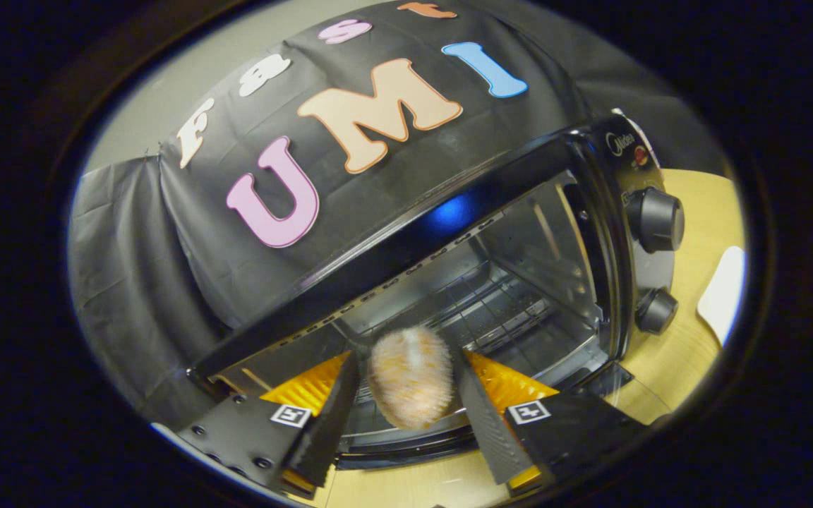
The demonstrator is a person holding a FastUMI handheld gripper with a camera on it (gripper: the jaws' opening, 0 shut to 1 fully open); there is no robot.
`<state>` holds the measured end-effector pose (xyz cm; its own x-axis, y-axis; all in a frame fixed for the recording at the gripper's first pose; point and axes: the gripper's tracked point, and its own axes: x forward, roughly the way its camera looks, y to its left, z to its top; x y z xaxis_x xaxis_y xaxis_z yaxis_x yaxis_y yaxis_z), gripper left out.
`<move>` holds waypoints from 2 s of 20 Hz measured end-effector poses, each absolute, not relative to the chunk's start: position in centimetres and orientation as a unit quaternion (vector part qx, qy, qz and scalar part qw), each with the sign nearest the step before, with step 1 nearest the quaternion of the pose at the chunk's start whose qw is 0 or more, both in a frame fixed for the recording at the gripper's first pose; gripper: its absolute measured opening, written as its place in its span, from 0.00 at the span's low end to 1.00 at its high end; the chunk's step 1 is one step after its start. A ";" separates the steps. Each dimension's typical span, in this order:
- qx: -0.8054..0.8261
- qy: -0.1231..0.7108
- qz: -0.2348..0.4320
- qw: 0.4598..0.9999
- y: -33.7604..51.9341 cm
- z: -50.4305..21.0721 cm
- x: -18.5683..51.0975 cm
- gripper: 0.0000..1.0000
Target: Open the toaster oven, put the food inside, and close the toaster oven door.
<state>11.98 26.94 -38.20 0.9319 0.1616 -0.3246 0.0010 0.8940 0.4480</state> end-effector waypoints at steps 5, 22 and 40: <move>0.215 0.173 0.064 0.959 27.2 -36.1 9.7 0.96; 0.121 0.144 0.082 0.979 22.2 -35.7 -8.3 0.99; 0.010 0.196 0.037 0.980 21.5 -42.9 -10.5 0.98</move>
